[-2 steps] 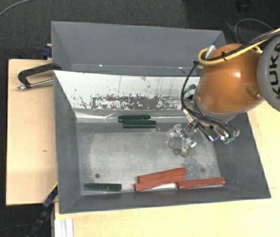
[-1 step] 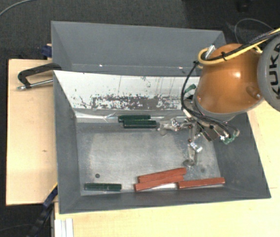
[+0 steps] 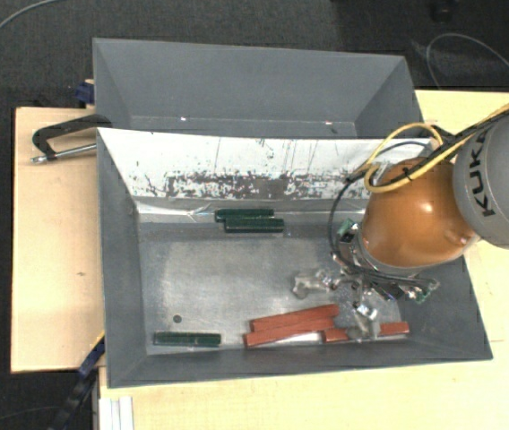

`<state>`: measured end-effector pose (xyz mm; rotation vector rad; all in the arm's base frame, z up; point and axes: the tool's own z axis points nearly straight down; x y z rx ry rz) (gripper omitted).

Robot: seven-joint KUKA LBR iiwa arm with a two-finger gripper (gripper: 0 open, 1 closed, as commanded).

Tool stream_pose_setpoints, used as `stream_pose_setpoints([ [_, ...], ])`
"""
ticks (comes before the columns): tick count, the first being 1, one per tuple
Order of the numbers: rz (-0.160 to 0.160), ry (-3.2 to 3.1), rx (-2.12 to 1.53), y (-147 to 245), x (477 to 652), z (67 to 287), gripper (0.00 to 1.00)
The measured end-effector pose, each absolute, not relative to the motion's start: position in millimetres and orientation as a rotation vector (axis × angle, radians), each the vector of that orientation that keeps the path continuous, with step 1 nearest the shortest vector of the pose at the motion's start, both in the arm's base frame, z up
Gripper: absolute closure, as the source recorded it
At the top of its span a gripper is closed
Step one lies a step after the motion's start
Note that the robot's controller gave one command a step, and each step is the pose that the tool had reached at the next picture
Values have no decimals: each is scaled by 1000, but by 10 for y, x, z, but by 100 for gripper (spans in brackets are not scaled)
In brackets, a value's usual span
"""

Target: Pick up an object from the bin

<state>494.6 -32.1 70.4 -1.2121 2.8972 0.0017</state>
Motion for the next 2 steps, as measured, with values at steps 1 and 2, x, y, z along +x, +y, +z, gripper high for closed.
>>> stream_pose_setpoints([
  [1, -6, 2891, -1208, -329, 4978, 737, 100],
  [2, -10, 2671, -1631, -479, 5321, 2593, 100],
])
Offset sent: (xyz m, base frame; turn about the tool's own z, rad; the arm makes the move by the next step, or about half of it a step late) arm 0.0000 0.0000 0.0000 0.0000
